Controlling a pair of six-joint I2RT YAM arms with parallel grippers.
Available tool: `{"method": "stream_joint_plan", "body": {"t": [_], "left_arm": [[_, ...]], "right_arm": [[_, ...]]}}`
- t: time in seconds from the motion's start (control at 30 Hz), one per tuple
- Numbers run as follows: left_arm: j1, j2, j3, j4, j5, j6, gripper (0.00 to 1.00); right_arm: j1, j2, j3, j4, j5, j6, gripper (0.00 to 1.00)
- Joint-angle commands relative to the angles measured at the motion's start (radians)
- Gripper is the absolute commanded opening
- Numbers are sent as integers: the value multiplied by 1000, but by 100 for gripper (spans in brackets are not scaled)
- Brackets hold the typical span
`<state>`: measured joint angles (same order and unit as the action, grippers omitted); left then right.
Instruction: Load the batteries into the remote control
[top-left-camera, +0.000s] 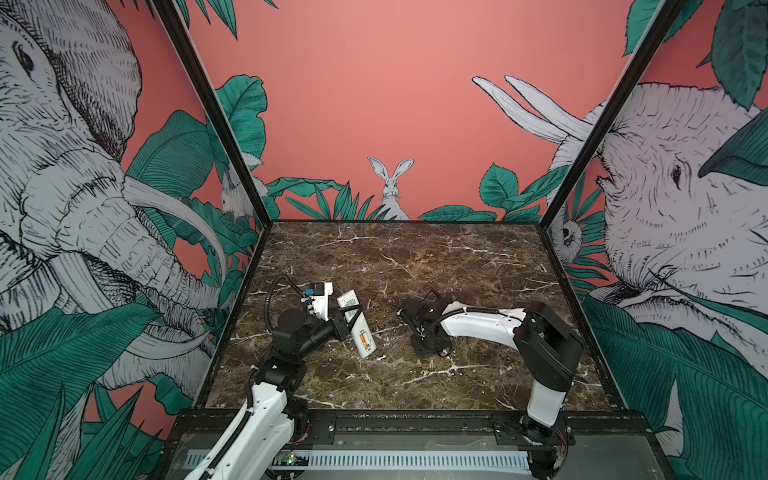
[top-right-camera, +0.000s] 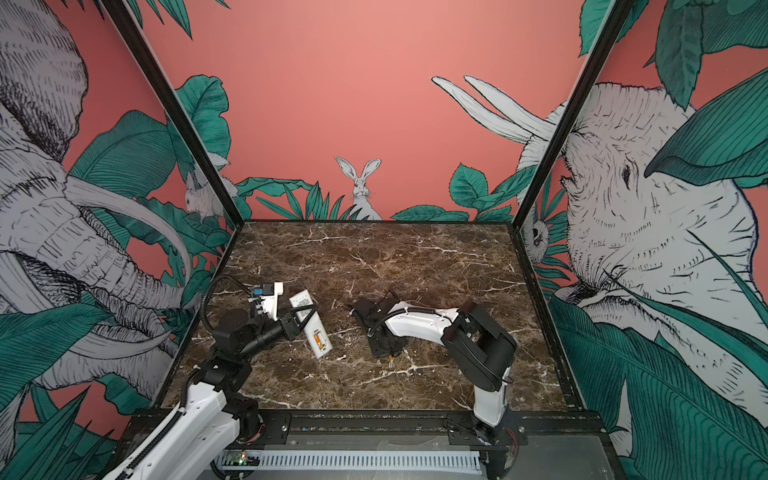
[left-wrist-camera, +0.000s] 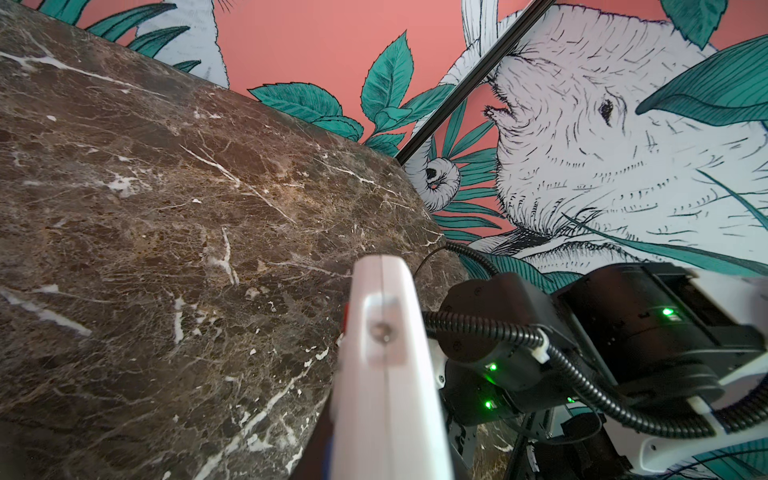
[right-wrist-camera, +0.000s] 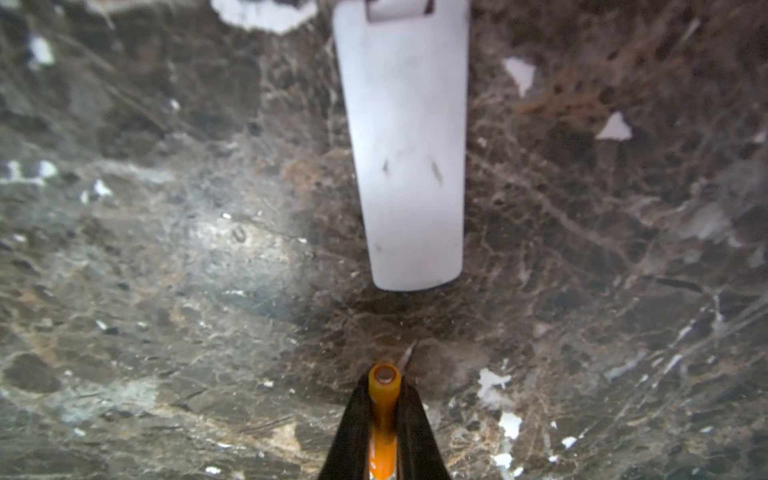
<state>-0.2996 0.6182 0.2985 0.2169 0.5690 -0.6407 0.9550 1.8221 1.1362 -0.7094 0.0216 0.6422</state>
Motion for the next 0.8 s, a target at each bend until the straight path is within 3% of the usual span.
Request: {"method": "stream_joint_plan", "body": {"t": [0.0,0.37,0.77], "left_arm": [[-2,-32,-16,-35,1,-11,0],[-3,-27,-33,-21,-6,-28,0],[-1,-5,-32,-24,1,-7,0]], "right_arm": [[11,17,-82,1,14,-10,18],[18,-53,-125,23,-5,21,35],[34,-76,-159,15,-29,27,30]]}}
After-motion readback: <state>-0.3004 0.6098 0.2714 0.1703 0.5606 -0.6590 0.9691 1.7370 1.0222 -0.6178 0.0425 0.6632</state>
